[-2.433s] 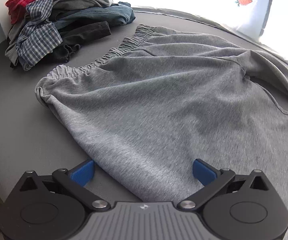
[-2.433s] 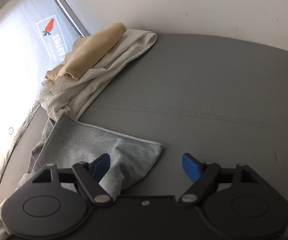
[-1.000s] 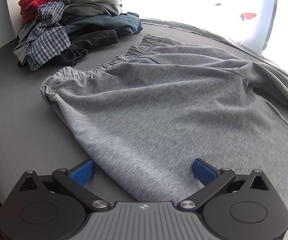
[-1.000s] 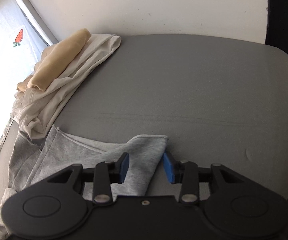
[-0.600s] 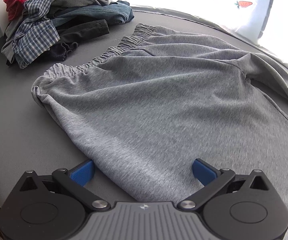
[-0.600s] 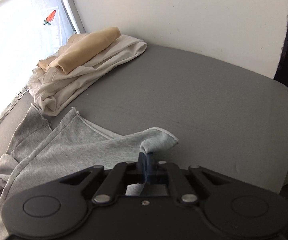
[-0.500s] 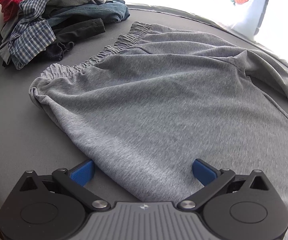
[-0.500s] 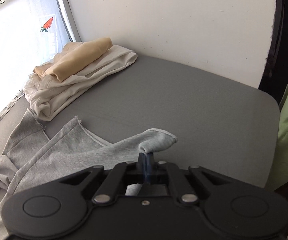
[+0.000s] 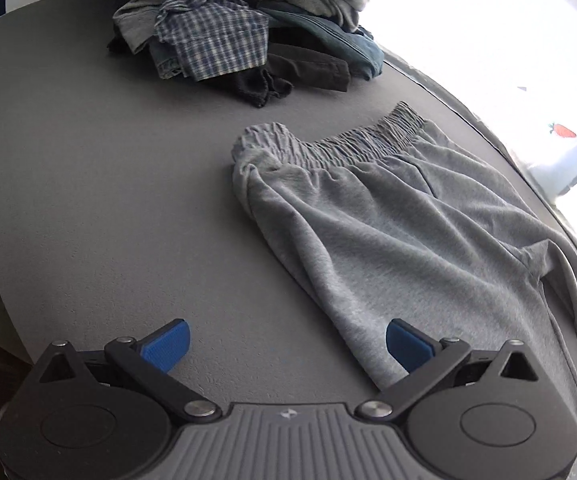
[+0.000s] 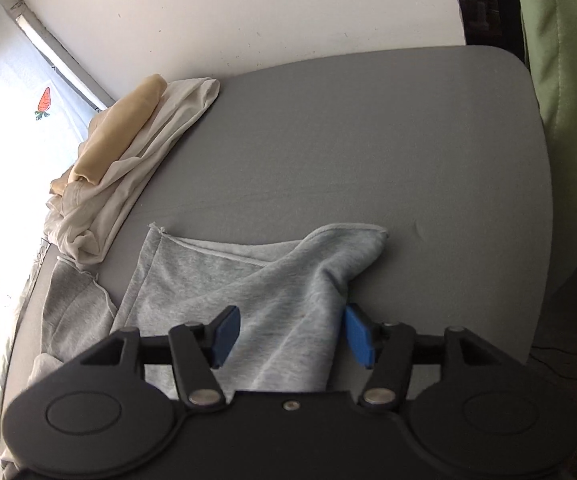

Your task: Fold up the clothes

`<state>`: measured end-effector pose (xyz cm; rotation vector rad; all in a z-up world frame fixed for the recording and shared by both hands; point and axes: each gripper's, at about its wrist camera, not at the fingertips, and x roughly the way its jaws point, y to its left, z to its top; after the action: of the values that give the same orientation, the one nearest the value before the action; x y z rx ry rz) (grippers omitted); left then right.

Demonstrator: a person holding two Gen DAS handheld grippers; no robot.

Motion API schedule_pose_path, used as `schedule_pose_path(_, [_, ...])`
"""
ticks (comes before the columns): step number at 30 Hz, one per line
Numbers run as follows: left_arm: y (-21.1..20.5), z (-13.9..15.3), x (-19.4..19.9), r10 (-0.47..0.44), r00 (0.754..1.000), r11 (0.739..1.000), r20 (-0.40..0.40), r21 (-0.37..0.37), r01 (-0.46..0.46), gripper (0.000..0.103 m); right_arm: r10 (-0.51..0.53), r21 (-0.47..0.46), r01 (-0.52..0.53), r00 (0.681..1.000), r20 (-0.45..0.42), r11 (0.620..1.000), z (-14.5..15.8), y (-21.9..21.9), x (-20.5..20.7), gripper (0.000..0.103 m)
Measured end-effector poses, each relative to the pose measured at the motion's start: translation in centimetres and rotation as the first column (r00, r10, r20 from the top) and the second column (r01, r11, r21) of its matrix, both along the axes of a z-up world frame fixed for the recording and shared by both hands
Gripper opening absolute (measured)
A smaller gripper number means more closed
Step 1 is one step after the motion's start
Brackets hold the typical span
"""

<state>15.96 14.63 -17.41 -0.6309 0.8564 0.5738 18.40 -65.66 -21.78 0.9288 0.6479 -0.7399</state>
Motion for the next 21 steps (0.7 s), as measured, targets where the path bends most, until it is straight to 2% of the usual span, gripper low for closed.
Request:
schedule_pose_path(3, [2.5,-0.3,0.8,0.067,0.998,0.997,0.022,-0.035,-0.066,0.103,-0.023,0.053,0.021,0.999,0.041,0.998,-0.1,1.6,0.3,0.074])
schedule_pose_path(5, [3.8,-0.3,1.8,0.094,0.995,0.995,0.035,-0.043,-0.093,0.103,-0.030,0.056,0.028,0.999,0.043,0.998,-0.1,2.4,0.6,0.075])
schedule_pose_path(8, [4.8,-0.4,3.9,0.109,0.994,0.994,-0.029,-0.015,-0.109,0.103,-0.042,0.035,0.042,0.999,0.015,0.999,0.2,3.4,1.0,0.074])
schedule_pose_path(11, [4.9,-0.7,6.4,0.068,0.994,0.996,-0.089,0.056,-0.063,0.102,-0.038,-0.006,0.038,0.998,-0.046,0.999,0.4,4.8,1.5,0.071])
schedule_pose_path(13, [5.1,-1.0,7.4,0.073,0.992,0.994,-0.107,0.082,-0.065,0.100,-0.007,-0.070,0.000,0.995,-0.101,0.998,0.5,5.9,2.2,0.067])
schedule_pose_path(15, [5.3,-0.9,7.7,0.115,0.988,0.989,-0.099,0.101,-0.105,0.094,0.007,-0.147,-0.034,0.983,-0.181,0.989,0.6,6.8,2.6,0.050])
schedule_pose_path(16, [5.4,-0.8,7.8,0.138,0.986,0.986,-0.093,0.110,-0.127,0.082,0.004,-0.171,-0.042,0.976,-0.216,0.984,0.6,7.1,2.8,0.044])
schedule_pose_path(17, [5.6,-0.7,7.9,0.137,0.987,0.986,-0.078,0.104,-0.129,0.061,0.000,-0.184,-0.045,0.971,-0.238,0.982,0.7,7.1,2.8,0.030])
schedule_pose_path(18, [5.8,-0.5,8.0,0.129,0.990,0.988,-0.060,0.093,-0.123,0.049,-0.001,-0.186,-0.047,0.969,-0.246,0.981,0.7,6.9,2.7,0.014])
schedule_pose_path(19, [6.1,-0.2,8.1,0.118,0.992,0.991,-0.040,0.070,-0.115,0.020,-0.005,-0.174,-0.037,0.972,-0.233,0.984,0.8,6.6,2.4,0.007])
schedule_pose_path(20, [6.4,0.0,8.2,0.106,0.994,0.994,-0.018,0.043,-0.105,0.010,-0.013,-0.155,-0.020,0.977,-0.212,0.988,0.9,6.2,2.0,0.002])
schedule_pose_path(21, [6.4,0.7,8.1,0.097,0.995,0.994,0.002,0.048,-0.097,0.010,-0.052,-0.150,0.024,0.981,-0.184,0.988,1.2,6.1,1.5,0.002])
